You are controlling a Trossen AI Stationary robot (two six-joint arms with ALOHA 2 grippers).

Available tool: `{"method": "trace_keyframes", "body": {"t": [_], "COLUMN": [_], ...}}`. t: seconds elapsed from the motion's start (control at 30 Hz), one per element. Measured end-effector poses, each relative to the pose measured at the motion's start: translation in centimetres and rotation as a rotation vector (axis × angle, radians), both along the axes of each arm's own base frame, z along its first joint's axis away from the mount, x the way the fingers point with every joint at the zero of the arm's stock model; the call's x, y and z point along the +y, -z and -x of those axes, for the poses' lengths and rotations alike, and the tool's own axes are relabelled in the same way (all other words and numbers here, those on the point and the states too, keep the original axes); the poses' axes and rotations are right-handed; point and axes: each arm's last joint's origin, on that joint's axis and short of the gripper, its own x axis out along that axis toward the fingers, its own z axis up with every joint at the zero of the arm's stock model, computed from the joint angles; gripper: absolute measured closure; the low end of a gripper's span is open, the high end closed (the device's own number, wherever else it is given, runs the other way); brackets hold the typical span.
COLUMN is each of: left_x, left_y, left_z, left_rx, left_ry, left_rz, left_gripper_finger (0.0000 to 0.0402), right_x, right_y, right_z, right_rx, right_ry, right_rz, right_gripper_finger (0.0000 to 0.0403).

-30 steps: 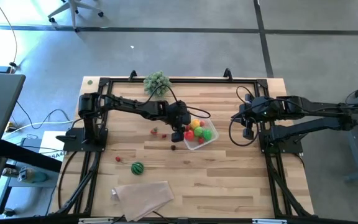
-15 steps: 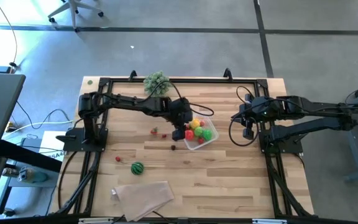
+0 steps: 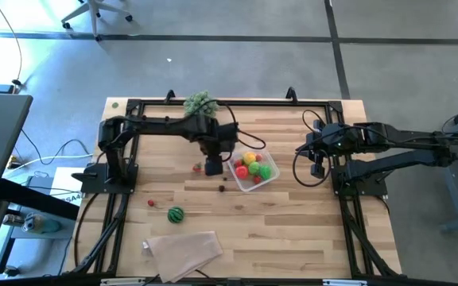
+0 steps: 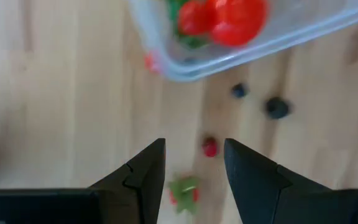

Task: Pick and placing Produce into tupperware
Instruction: Put the top blackberry into the transparent bin

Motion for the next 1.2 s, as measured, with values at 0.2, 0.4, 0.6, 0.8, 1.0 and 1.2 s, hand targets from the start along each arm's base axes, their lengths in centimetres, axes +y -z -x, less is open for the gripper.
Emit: {"method": "trace_keyframes", "body": {"t": [0.2, 0.4, 0.6, 0.8, 1.0, 1.2], "left_x": [1.5, 3.3, 4.3, 4.5, 3.5, 2.8], "left_y": [2.9, 5.8, 7.4, 7.2, 6.9, 6.9], "left_z": [1.2, 2.8, 3.6, 3.0, 1.1, 0.5], "left_rx": [0.046, 0.058, 0.021, -0.038, -0.190, -0.217], "left_ry": [-0.051, -0.113, -0.156, -0.170, -0.109, -0.087], "left_rz": [0.000, 0.011, 0.048, 0.033, 0.042, 0.028], "left_gripper_finger": [0.0247, 0.0247, 0.0247, 0.0247, 0.0247, 0.0247], "right_x": [0.0, 0.0, 0.0, 0.0, 0.0, 0.0], "right_y": [0.0, 0.0, 0.0, 0.0, 0.0, 0.0], "right_z": [0.0, 0.0, 0.0, 0.0, 0.0, 0.0], "right_rx": [0.000, 0.000, 0.000, 0.000, 0.000, 0.000], "right_ry": [0.000, -0.001, 0.000, 0.000, 0.000, 0.000], "right_rz": [0.000, 0.000, 0.000, 0.000, 0.000, 0.000], "right_gripper_finger": [0.0368, 0.0368, 0.0368, 0.0368, 0.0368, 0.0368]}}
